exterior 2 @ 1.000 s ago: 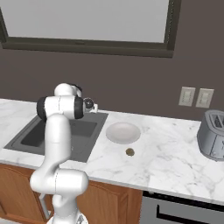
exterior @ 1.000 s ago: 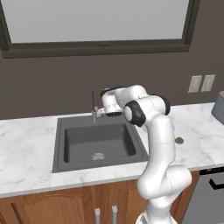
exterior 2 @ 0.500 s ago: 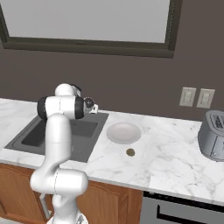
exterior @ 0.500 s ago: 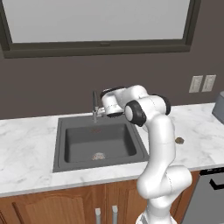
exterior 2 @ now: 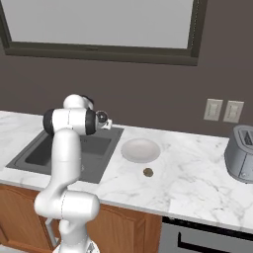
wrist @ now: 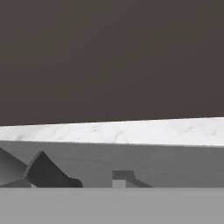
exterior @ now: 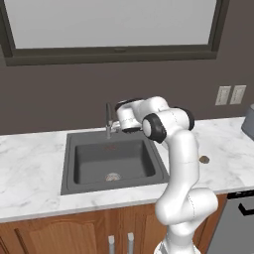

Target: Turn on the sink faucet. Then move the garlic from the counter to the sink. Turn off the sink. Move the vegetable from the sink to the pot next to the stove. Finally move the pot to the front right burner.

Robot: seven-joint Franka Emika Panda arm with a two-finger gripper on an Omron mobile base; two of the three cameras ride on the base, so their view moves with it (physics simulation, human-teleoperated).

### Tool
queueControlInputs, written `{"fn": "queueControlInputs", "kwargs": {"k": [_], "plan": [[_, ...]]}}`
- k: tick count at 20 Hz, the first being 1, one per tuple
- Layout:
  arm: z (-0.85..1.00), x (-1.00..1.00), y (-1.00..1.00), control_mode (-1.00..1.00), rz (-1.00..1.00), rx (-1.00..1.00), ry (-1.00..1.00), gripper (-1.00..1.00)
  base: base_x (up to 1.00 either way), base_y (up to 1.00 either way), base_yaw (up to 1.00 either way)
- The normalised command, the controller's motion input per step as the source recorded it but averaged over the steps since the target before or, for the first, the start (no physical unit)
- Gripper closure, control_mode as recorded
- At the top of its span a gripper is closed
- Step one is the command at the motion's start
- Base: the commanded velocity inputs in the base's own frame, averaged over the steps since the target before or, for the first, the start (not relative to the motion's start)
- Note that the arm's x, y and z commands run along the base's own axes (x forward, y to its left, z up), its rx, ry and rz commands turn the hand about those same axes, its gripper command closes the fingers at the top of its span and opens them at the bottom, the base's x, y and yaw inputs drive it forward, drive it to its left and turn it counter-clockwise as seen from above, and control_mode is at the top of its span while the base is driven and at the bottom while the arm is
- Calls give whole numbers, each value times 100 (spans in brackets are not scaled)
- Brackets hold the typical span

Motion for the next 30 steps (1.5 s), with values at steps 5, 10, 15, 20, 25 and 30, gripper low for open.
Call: {"fn": "queueControlInputs", "kwargs": {"k": [5, 10, 15, 20, 25, 30], "plan": [[-60, 0, -78, -100, -4, 3, 2, 100, 0, 0, 0], [-64, 0, -74, -100, -4, 0, 6, 100, 0, 0, 0], [-75, 0, -76, -100, -5, 0, 10, 100, 0, 0, 0], [-78, 0, -77, -100, -5, 0, 12, 100, 0, 0, 0], [-77, -1, -77, -100, -5, 1, 10, 100, 0, 0, 0], [-79, -5, -79, -100, -5, 2, 8, 100, 0, 0, 0]]}}
